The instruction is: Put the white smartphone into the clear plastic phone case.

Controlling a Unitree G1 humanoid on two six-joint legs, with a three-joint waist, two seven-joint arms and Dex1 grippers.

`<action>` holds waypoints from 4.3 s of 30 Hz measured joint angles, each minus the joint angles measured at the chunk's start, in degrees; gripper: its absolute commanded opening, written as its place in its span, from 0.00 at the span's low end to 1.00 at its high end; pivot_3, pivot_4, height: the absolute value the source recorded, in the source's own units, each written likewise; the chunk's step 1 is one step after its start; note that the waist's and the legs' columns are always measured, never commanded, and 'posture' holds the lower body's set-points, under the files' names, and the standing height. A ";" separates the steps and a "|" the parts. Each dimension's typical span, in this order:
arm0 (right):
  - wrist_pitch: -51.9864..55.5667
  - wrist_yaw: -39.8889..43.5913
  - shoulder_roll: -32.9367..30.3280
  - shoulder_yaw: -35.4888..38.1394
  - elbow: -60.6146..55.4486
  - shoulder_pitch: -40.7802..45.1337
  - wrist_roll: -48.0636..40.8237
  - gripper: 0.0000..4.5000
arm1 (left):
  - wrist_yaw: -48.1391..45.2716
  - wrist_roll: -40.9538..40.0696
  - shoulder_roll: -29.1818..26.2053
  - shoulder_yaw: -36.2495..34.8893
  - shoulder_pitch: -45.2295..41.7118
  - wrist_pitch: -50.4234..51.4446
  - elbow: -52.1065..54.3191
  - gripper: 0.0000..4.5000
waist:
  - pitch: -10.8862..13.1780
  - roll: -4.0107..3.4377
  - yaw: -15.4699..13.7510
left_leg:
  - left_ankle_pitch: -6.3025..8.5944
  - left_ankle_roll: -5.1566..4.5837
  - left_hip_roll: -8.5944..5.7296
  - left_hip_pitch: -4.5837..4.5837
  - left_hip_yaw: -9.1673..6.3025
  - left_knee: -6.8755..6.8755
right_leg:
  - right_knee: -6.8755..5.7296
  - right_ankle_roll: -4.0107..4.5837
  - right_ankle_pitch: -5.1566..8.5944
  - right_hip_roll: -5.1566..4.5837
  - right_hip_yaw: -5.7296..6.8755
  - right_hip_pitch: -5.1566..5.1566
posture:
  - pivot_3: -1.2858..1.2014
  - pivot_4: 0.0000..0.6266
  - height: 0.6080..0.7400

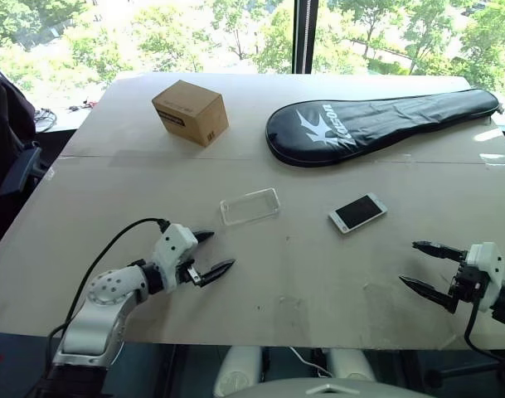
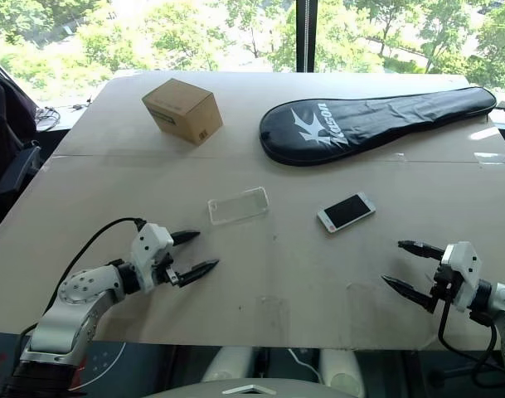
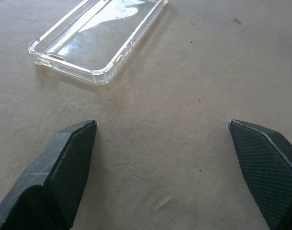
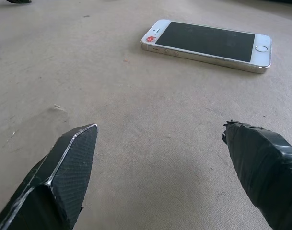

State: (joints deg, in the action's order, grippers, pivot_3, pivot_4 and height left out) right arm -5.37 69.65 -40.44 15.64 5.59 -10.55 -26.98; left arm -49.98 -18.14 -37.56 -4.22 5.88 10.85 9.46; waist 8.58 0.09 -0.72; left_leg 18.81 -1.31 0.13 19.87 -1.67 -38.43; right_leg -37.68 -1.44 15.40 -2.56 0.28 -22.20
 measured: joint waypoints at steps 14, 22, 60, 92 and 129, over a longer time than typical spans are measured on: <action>-0.36 1.20 0.01 -0.06 1.91 1.75 0.13 1.00 | -0.15 -0.89 0.32 -0.06 0.04 1.23 0.58 1.00 | 0.00 0.00 0.00 | 0.00 0.00 0.00 0.00 0.00 0.00 | -0.01 0.00 0.00 0.00 0.00 0.00 | 0.52 0.24 1.00; -1.30 1.24 0.53 -0.23 1.78 2.74 0.20 1.00 | -1.25 -1.41 1.15 0.46 -3.16 1.31 0.47 1.00 | 0.01 0.02 -0.08 | -0.01 0.01 0.00 0.01 -0.01 -0.02 | -0.03 0.00 0.00 0.02 0.02 0.00 | 0.52 0.24 1.00; 7.70 2.70 -2.53 2.42 -20.94 -8.89 -9.61 1.00 | -17.92 -1.10 10.80 21.24 -25.87 14.54 -9.90 0.01 | 0.08 0.10 0.04 | 0.00 0.00 -0.04 0.05 -0.03 -0.23 | -0.17 -0.05 0.00 0.30 -0.01 0.01 | 0.52 0.24 1.00; -0.17 -5.13 10.14 -14.90 35.44 45.74 13.47 1.00 | -6.48 -2.40 5.66 10.60 -29.01 16.34 3.94 0.99 | 0.52 0.16 1.68 | -0.18 0.30 -0.02 1.53 -0.05 -0.93 | -0.38 -0.12 -0.07 0.19 0.06 -1.25 | 0.52 0.24 1.00; 3.01 -5.24 7.20 -15.47 13.47 27.18 15.18 1.00 | -8.10 -4.43 7.52 12.22 -30.47 16.25 0.14 0.99 | 0.23 0.31 1.57 | -0.19 0.32 -0.03 0.44 -0.17 -0.95 | -0.50 -0.11 -0.09 0.28 0.07 -0.22 | 0.52 0.24 1.00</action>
State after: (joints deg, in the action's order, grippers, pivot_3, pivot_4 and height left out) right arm -2.36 64.41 -33.24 0.18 19.07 16.64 -11.80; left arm -58.09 -22.57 -30.04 8.00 -24.59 27.10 9.60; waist 8.81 0.40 0.85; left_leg 18.62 -0.99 0.10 20.31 -1.84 -39.38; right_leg -38.17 -1.55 15.30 -2.27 0.35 -22.42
